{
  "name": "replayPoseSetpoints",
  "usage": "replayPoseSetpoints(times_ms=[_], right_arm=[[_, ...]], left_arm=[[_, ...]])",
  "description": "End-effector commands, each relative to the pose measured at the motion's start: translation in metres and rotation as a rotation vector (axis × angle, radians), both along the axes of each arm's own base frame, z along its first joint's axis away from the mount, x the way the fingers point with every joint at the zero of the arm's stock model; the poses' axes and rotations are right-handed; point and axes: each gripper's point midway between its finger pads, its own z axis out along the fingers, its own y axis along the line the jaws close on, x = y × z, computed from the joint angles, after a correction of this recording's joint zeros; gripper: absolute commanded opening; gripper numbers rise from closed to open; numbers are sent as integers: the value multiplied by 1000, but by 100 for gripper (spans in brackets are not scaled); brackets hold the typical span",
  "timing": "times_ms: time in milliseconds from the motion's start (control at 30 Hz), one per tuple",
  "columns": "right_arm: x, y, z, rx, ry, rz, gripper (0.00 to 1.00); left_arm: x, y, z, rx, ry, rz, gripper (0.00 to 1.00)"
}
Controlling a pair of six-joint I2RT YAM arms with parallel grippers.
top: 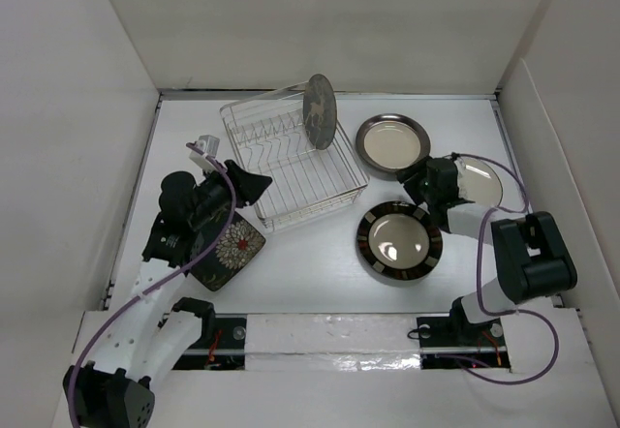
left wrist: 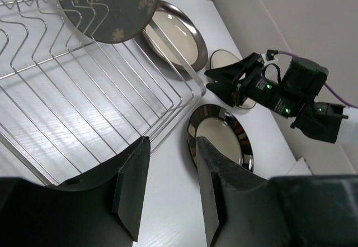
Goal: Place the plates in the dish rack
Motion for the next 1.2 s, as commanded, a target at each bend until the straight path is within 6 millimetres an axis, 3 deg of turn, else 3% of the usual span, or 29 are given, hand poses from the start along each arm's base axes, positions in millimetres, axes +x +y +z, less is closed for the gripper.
replayPoseSetpoints(times_ms=[0,300,333,467,567,667,833,900,1000,1133,1167], right_arm=[[21,-8,20,146,-96,-119,58],[52,-20,-9,257,-61,-194,56],[55,-25,-20,257,-34,-208,56],[67,-20,-21,307,-48,-210,55],[80,-19,-22,334,-47,-212,52],[90,-20,-17,367,-62,-215,42],[91,-23,-19,418,-79,-238,16],[91,-25,-17,416,-93,-245,11],[94,-23,2,411,-160,-234,0],[102,-36,59,315,-282,-267,0],[100,-37,91,295,-344,-270,0]], left_arm=[[-1,-2,25,59,-97,2,36],[-15,-17,25,55,-108,-68,36],[-15,-17,26,55,-108,-68,36],[-14,-18,23,56,-96,-73,37],[-14,-18,25,54,-102,-71,43],[-12,-18,23,61,-95,-69,44],[-11,-16,28,64,-112,-57,44],[-12,-18,26,62,-108,-69,43],[-12,-17,25,60,-109,-63,43],[-10,-16,25,66,-106,-51,43],[-11,-15,24,66,-106,-51,43]])
